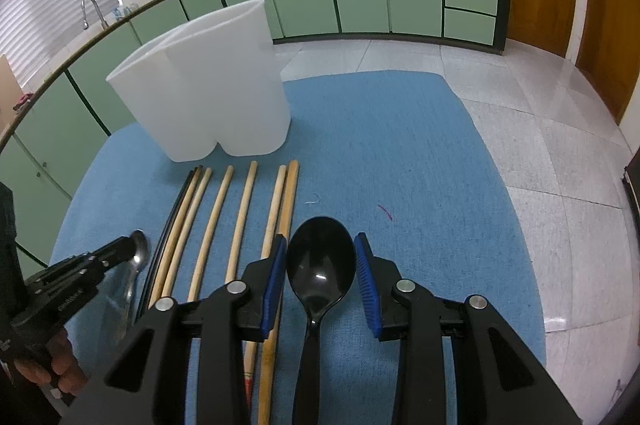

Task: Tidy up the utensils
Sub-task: 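Lower the left tool onto the steel spoon and close it while the right tool holds the black spoon, then lift both spoons and lower them into the white holder compartments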

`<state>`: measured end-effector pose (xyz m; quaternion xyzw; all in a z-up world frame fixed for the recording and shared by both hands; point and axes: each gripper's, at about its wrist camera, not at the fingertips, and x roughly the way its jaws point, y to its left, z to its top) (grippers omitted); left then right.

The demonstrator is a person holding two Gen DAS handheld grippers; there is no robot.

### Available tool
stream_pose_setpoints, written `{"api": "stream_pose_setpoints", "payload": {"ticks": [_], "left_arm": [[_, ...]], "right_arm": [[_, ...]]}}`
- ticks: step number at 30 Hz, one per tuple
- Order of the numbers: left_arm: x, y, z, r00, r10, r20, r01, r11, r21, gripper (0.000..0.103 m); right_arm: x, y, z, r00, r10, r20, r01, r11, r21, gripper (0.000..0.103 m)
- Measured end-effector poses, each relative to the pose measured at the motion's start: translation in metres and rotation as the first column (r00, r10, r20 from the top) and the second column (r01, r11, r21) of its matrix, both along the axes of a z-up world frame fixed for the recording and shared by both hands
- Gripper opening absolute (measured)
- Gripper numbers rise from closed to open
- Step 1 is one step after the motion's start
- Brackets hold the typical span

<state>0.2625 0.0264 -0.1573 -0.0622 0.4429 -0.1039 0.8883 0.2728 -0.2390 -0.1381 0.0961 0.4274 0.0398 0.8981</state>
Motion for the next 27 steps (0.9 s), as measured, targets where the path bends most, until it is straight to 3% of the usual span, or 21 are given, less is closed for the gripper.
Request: {"api": "stream_pose_setpoints", "payload": {"ticks": [7, 9, 10, 19, 24, 27], "left_arm": [[-0.002, -0.001, 0.004, 0.999, -0.032, 0.003, 0.032, 0.999, 0.009, 0.006], [-0.003, -0.005, 0.003, 0.999, -0.04, -0.003, 0.04, 0.999, 0.014, 0.031], [-0.003, -0.007, 0.002, 0.999, -0.038, -0.001, 0.038, 0.999, 0.018, 0.035], [0.003, -0.014, -0.003, 1.0, -0.024, -0.016, 0.024, 0.999, 0.036, 0.038], [0.005, -0.026, -0.004, 1.0, -0.008, -0.008, 0.009, 0.993, 0.121, 0.033], [0.002, -0.027, -0.004, 1.0, 0.002, 0.001, -0.003, 0.991, 0.132, 0.027]], "right_arm": [[0.001, 0.002, -0.002, 1.0, 0.006, -0.006, -0.006, 1.0, -0.002, 0.034], [0.0, 0.002, -0.001, 1.0, 0.006, -0.005, -0.006, 1.0, -0.003, 0.034], [0.0, 0.002, -0.001, 1.0, 0.006, -0.004, -0.006, 1.0, -0.003, 0.034], [0.001, 0.0, -0.002, 1.0, 0.002, -0.008, -0.002, 1.0, -0.001, 0.034], [0.001, 0.0, -0.002, 1.0, 0.0, -0.009, 0.0, 1.0, -0.002, 0.034], [0.001, 0.0, -0.002, 1.0, 0.001, -0.009, -0.001, 1.0, -0.001, 0.034]]}}
